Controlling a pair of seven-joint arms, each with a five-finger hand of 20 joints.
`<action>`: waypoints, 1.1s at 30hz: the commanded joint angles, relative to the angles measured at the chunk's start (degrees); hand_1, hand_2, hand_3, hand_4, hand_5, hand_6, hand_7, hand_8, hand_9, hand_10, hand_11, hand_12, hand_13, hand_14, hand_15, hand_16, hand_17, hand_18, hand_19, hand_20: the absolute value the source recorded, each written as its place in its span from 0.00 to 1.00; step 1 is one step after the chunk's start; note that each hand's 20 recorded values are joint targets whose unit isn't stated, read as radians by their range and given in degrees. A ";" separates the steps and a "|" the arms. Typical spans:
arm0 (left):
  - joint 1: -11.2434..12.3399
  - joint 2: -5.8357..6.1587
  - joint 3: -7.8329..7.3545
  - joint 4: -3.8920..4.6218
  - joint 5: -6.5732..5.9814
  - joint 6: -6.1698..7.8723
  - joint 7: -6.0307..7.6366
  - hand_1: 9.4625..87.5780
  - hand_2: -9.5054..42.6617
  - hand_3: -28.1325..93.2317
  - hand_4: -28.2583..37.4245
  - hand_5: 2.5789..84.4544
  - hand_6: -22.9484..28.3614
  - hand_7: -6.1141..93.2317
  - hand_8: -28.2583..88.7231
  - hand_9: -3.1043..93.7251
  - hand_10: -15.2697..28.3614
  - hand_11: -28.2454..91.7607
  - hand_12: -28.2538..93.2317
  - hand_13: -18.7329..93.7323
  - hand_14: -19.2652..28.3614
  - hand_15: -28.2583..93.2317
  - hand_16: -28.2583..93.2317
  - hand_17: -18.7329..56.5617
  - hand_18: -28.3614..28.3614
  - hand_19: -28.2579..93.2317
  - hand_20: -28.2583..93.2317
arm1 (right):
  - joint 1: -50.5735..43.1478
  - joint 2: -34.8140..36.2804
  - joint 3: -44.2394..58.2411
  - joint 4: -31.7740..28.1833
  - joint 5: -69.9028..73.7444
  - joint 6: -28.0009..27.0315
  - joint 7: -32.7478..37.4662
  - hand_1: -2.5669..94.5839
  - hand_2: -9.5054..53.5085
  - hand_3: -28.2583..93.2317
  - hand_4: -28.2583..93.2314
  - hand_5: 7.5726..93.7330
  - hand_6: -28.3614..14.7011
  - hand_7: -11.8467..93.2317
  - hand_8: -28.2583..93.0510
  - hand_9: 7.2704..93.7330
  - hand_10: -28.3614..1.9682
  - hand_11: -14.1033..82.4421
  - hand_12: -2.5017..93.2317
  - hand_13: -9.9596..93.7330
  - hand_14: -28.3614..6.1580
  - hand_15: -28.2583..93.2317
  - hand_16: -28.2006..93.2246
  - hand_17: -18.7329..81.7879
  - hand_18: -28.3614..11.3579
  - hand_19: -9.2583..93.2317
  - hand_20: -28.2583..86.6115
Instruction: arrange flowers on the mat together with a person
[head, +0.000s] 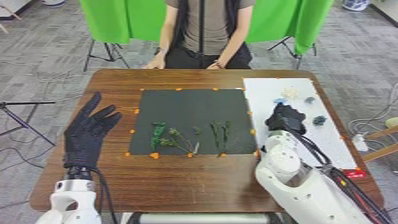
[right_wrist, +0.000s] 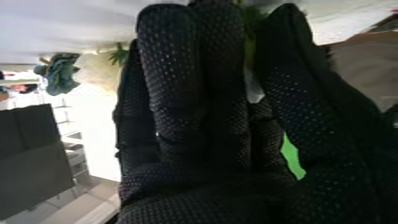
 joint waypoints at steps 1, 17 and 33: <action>1.38 1.20 -0.87 -1.15 -0.65 0.42 1.65 0.13 0.39 0.83 0.00 0.36 0.57 0.18 0.16 0.42 0.78 0.44 0.32 0.43 0.92 0.63 0.16 0.20 0.94 0.76 0.21 | -1.33 0.55 -2.77 -9.57 -4.44 4.68 -3.27 0.66 0.00 0.77 0.00 0.79 0.70 0.47 0.17 0.95 0.77 0.30 0.43 0.86 0.73 0.63 0.47 0.46 0.32 0.81 0.39; -3.71 7.71 2.60 -1.11 -3.84 2.94 7.51 0.13 0.39 0.83 0.00 0.36 0.57 0.18 0.16 0.41 0.78 0.44 0.32 0.43 0.92 0.63 0.17 0.21 0.95 0.79 0.22 | 23.68 -8.36 -30.75 -1.54 17.04 7.08 -24.71 0.65 0.00 0.78 0.00 0.79 0.71 0.47 0.18 0.96 0.76 0.30 0.44 0.85 0.72 0.65 0.47 0.45 0.34 0.81 0.39; -10.57 14.29 8.51 -2.44 -5.96 4.14 11.26 0.13 0.39 0.83 0.00 0.36 0.57 0.18 0.16 0.42 0.78 0.44 0.32 0.44 0.93 0.64 0.16 0.21 0.96 0.81 0.21 | 40.27 -17.83 -49.62 10.04 21.04 13.67 -27.11 0.64 0.00 0.77 0.00 0.78 0.75 0.46 0.17 0.94 0.76 0.37 0.44 0.83 0.70 0.71 0.44 0.43 0.34 0.80 0.42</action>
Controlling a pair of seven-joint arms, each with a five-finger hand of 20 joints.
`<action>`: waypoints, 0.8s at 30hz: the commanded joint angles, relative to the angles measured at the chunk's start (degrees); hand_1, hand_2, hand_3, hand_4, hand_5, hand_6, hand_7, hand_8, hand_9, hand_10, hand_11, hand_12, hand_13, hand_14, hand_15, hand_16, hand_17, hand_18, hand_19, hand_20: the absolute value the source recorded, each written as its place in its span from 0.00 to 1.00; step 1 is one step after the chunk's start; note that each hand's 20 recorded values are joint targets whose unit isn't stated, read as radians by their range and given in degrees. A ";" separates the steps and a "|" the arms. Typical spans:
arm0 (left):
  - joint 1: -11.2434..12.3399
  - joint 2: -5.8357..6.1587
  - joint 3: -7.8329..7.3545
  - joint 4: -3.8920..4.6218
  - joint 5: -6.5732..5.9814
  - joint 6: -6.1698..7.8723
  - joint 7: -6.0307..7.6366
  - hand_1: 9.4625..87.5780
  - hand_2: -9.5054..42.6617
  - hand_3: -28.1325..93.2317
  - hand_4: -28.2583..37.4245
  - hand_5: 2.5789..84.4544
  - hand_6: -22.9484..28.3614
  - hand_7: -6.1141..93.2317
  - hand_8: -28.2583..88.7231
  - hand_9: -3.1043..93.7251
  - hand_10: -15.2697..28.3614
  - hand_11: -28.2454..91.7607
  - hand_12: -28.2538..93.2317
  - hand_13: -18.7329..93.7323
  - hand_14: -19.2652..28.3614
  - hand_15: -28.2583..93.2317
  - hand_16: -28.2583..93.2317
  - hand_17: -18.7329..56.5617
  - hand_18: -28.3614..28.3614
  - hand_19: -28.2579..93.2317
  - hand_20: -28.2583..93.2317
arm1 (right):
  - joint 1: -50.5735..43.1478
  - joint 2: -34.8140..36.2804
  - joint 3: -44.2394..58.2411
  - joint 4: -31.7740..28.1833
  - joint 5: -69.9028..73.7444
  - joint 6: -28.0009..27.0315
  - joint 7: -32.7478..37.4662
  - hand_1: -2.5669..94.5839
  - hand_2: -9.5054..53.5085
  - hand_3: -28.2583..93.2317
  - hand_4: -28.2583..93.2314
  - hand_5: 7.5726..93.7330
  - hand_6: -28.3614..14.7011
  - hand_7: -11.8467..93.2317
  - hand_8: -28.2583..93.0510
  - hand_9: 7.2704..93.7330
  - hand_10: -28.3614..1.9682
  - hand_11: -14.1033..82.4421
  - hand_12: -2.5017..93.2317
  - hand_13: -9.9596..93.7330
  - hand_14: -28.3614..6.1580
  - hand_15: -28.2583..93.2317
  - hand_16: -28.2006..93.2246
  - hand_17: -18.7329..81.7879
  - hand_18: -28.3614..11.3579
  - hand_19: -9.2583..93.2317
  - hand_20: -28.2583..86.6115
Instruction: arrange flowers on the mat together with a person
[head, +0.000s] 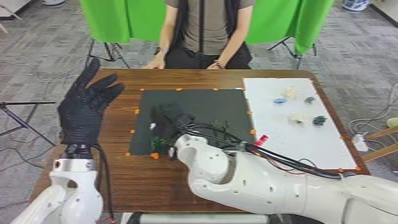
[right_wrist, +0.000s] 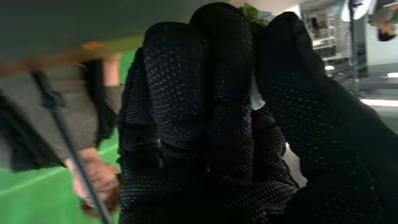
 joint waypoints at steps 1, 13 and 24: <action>-1.01 2.15 1.36 -1.33 -0.06 2.12 1.00 0.13 0.39 0.83 0.00 0.36 0.57 0.18 0.16 0.42 0.78 0.44 0.32 0.44 0.93 0.64 0.16 0.21 0.96 0.81 0.21 | 7.49 -5.55 -6.68 3.50 1.32 2.06 -2.30 0.64 0.00 0.76 0.00 0.79 0.75 0.45 0.17 0.93 0.75 0.39 0.42 0.83 0.69 0.72 0.43 0.43 0.33 0.80 0.43; -0.74 2.10 1.80 -1.14 -0.63 2.26 1.60 0.13 0.40 0.83 0.00 0.36 0.57 0.18 0.16 0.42 0.79 0.44 0.32 0.44 0.93 0.64 0.16 0.21 0.97 0.81 0.20 | 7.18 -6.39 -6.69 4.36 -3.73 -11.75 -2.47 0.60 0.00 0.72 0.00 0.76 0.79 0.34 0.16 0.89 0.71 0.41 0.38 0.78 0.65 0.73 0.40 0.39 0.32 0.76 0.44; 0.50 1.58 0.95 -1.31 -0.37 2.39 0.79 0.13 0.40 0.83 0.00 0.36 0.57 0.18 0.16 0.42 0.79 0.44 0.32 0.44 0.93 0.64 0.16 0.21 0.97 0.81 0.19 | 6.46 -6.10 -4.72 2.52 -6.13 -18.26 -1.27 0.45 0.00 0.78 0.00 0.62 0.76 0.29 0.11 0.78 0.58 0.55 0.25 0.72 0.58 0.76 0.38 0.36 0.27 0.75 0.46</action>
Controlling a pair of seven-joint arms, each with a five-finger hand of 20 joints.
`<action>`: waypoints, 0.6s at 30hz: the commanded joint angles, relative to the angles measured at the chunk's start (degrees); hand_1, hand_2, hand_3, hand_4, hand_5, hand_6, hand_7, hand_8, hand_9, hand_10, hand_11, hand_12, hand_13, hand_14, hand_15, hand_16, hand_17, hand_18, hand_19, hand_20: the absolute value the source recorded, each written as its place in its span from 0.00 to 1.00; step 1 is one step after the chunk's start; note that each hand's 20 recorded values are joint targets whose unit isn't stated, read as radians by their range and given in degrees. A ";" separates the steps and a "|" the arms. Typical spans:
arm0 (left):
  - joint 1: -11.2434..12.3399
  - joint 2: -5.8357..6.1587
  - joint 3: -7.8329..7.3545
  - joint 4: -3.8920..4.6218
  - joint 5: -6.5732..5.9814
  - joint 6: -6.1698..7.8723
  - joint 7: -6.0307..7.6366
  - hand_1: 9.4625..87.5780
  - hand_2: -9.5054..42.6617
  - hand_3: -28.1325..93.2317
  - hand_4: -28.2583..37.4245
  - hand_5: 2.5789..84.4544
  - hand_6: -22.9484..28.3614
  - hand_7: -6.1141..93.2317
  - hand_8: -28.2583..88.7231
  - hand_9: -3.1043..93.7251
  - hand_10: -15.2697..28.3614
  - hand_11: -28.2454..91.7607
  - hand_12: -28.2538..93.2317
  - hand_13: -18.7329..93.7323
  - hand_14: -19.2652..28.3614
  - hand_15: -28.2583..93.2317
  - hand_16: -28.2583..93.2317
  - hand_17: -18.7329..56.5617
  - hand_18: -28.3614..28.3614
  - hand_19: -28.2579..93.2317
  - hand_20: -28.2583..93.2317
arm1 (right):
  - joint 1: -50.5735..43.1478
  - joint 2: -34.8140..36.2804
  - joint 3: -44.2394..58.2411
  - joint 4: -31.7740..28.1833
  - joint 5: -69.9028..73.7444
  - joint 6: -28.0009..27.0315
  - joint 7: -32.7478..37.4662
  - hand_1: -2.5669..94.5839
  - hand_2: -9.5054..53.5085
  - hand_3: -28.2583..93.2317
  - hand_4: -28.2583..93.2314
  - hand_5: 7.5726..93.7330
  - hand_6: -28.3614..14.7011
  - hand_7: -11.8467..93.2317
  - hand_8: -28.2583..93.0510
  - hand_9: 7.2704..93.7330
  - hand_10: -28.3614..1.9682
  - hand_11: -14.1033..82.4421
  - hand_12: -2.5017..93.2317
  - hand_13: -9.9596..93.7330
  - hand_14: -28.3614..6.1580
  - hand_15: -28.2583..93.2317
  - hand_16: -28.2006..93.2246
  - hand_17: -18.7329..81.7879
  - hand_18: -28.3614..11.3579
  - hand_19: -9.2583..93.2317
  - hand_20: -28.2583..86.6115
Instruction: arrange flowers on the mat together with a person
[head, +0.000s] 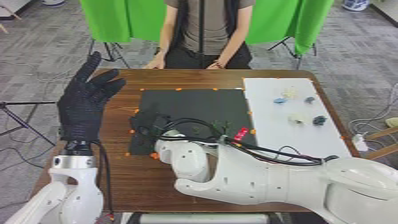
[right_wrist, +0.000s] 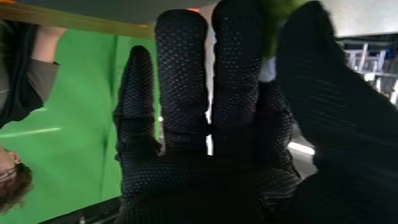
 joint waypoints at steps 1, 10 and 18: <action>1.36 -1.03 -0.54 -0.03 0.03 0.08 -0.79 0.13 0.40 0.83 0.00 0.36 0.57 0.18 0.16 0.42 0.79 0.44 0.32 0.44 0.93 0.64 0.16 0.21 0.97 0.81 0.19 | 0.26 -0.23 1.11 -1.59 -0.01 -3.69 1.42 0.45 0.00 0.78 0.00 0.62 0.75 0.29 0.11 0.78 0.58 0.55 0.25 0.72 0.58 0.76 0.38 0.35 0.26 0.75 0.46; 3.99 -1.52 -3.10 -0.97 0.25 0.07 -1.18 0.13 0.40 0.83 0.00 0.36 0.57 0.18 0.16 0.42 0.79 0.44 0.32 0.44 0.93 0.64 0.16 0.21 0.97 0.82 0.19 | 2.01 2.03 2.67 -6.25 2.81 -0.93 2.74 0.38 0.00 0.75 0.00 0.58 0.72 0.26 0.12 0.77 0.53 0.59 0.25 0.71 0.52 0.81 0.38 0.35 0.20 0.75 0.48; 8.69 -3.08 -7.26 -2.40 0.43 -0.12 -0.55 0.14 0.41 0.83 0.00 0.36 0.57 0.18 0.16 0.42 0.79 0.44 0.32 0.44 0.93 0.64 0.16 0.21 0.97 0.82 0.18 | -10.58 9.22 23.35 -17.40 11.34 2.51 -1.23 0.34 0.00 0.75 0.00 0.56 0.70 0.25 0.12 0.75 0.49 0.59 0.25 0.70 0.49 0.82 0.38 0.34 0.19 0.74 0.49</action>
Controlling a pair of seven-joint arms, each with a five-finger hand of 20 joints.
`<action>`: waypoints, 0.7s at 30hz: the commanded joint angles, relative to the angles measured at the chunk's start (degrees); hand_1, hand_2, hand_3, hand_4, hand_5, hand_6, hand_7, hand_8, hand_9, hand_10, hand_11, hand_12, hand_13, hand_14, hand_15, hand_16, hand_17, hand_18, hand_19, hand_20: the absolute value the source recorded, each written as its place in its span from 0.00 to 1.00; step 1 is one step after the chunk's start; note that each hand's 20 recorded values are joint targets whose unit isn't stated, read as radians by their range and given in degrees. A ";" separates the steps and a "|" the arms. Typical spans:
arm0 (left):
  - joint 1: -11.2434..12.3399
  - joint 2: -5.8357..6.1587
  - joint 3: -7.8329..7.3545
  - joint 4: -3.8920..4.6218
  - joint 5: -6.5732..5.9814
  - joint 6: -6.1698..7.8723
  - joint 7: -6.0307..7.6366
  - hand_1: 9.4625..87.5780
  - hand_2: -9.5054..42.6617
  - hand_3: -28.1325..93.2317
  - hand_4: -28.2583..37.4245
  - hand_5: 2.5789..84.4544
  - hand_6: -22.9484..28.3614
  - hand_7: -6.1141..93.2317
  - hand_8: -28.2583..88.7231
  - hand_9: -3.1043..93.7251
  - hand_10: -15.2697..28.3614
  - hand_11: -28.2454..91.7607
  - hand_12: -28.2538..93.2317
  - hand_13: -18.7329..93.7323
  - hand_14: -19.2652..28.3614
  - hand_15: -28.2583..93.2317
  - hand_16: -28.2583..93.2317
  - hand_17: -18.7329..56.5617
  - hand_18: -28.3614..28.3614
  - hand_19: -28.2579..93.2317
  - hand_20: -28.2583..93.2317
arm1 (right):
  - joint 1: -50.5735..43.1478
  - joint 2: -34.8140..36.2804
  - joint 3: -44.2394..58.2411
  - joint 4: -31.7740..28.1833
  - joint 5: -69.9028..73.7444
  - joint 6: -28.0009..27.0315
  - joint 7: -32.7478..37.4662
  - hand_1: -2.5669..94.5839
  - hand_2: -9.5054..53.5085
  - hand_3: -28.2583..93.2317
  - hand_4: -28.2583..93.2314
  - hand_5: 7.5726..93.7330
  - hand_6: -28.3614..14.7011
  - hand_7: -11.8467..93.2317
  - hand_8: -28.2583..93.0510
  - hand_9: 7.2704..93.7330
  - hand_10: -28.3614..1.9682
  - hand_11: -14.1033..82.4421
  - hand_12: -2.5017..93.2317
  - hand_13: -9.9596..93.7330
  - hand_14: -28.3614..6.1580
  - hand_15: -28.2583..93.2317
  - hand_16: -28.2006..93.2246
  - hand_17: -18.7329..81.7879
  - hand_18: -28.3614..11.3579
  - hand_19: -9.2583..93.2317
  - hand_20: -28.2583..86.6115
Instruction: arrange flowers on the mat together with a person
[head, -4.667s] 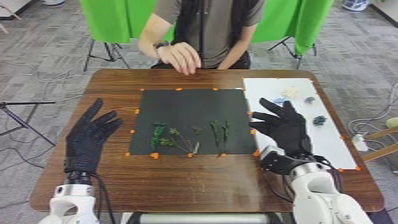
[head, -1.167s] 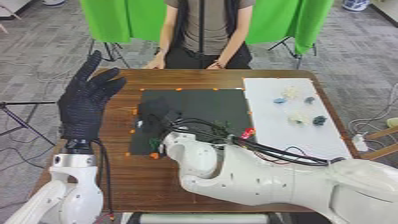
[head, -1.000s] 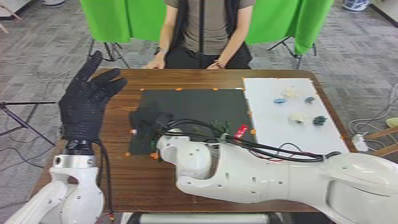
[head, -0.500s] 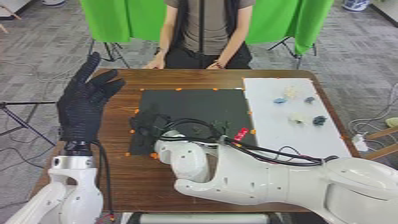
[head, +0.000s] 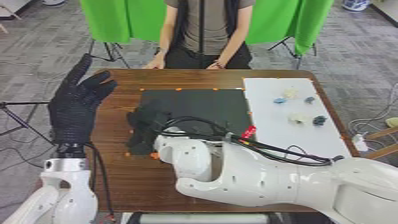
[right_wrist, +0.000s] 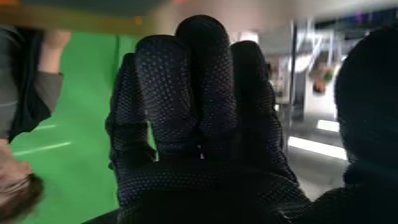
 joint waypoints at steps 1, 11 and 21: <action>5.36 -2.05 -3.05 -0.98 -0.07 0.09 0.78 0.13 0.41 0.83 0.00 0.36 0.57 0.18 0.16 0.42 0.79 0.44 0.32 0.44 0.93 0.64 0.16 0.21 0.97 0.82 0.18 | -12.70 7.58 22.90 -10.93 12.25 4.70 -4.35 0.33 0.00 0.75 0.00 0.56 0.69 0.25 0.12 0.75 0.49 0.58 0.24 0.70 0.48 0.81 0.37 0.34 0.20 0.74 0.49; 12.45 -7.88 -7.58 -0.84 0.47 -1.13 -2.22 0.13 0.40 0.83 0.00 0.36 0.57 0.18 0.16 0.42 0.78 0.44 0.32 0.43 0.93 0.64 0.16 0.21 0.95 0.80 0.18 | -48.68 10.79 64.99 -24.46 61.07 10.62 -18.57 0.25 0.23 0.76 0.01 0.54 0.62 0.26 0.12 0.63 0.36 0.40 0.18 0.59 0.31 0.66 0.31 0.29 0.23 0.65 0.43; 11.62 -10.13 -8.10 1.35 1.81 -3.50 -2.26 0.13 0.37 0.83 0.00 0.38 0.53 0.17 0.16 0.43 0.76 0.43 0.32 0.45 0.90 0.60 0.16 0.20 0.94 0.77 0.18 | -68.46 9.76 80.91 -27.29 69.52 14.28 -30.16 0.14 0.40 0.78 0.01 0.41 0.59 0.21 0.14 0.50 0.27 0.29 0.17 0.47 0.18 0.56 0.30 0.24 0.23 0.58 0.39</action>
